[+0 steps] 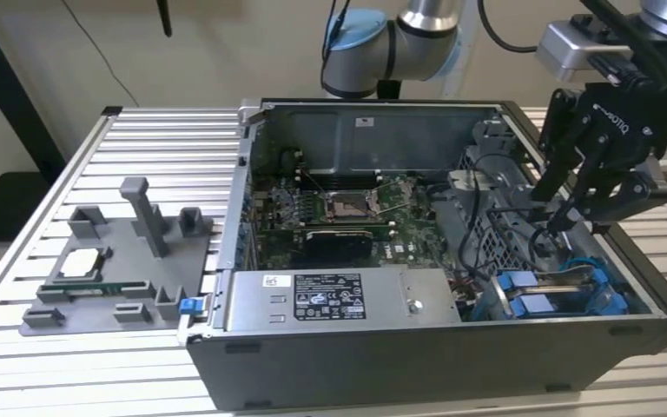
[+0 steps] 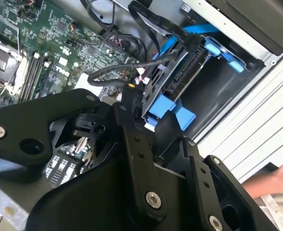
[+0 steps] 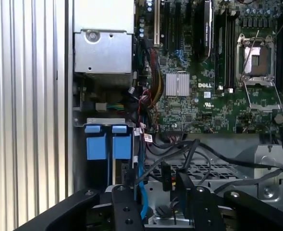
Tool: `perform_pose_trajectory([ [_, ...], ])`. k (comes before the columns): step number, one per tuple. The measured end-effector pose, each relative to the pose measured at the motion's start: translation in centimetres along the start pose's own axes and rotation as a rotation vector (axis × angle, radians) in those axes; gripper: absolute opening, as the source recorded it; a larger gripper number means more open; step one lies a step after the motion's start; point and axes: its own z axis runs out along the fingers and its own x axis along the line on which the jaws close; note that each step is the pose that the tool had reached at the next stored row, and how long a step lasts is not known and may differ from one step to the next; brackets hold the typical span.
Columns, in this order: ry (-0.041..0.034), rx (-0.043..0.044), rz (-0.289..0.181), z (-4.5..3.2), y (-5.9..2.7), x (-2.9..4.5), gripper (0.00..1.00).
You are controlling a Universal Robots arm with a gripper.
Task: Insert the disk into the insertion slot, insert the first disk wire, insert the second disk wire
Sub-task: 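Insert the first disk wire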
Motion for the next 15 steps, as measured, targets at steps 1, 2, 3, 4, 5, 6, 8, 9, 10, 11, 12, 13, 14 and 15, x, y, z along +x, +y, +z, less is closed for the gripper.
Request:
perform_pose_trajectory([
  [1, -0.0007, 0.0, 0.0, 0.17, 0.0, -0.16, 1.0],
  [2, -0.0015, 0.0, 0.001, 0.34, 0.01, -0.33, 1.0],
  [3, -0.0021, 0.0, 0.001, 0.42, 0.02, -0.44, 0.0],
  [4, -0.0024, 0.0001, 0.001, 0.45, 0.05, -0.51, 0.0],
  [5, -0.0026, 0.0001, 0.002, 0.48, 0.07, -0.55, 0.0],
  [6, -0.003, 0.0001, 0.002, 0.51, 0.08, -0.6, 0.0],
  [8, -0.0043, 0.0001, 0.002, 0.6, 0.09, -0.64, 0.0],
  [9, -0.0054, 0.0001, 0.003, 0.66, 0.09, -0.64, 0.0],
  [10, -0.0061, 0.0001, 0.003, 0.7, 0.09, -0.64, 0.0],
  [11, -0.0064, 0.0001, 0.003, 0.72, 0.09, -0.64, 0.0],
  [12, -0.0065, 0.0001, 0.003, 0.73, 0.1, -0.64, 0.0],
  [13, -0.0068, 0.0001, 0.003, 0.75, 0.09, -0.64, 0.0],
  [14, -0.0076, 0.0001, 0.003, 0.78, 0.09, -0.64, 0.0],
  [15, -0.0083, 0.0001, 0.003, 0.8, 0.09, -0.63, 0.0],
])
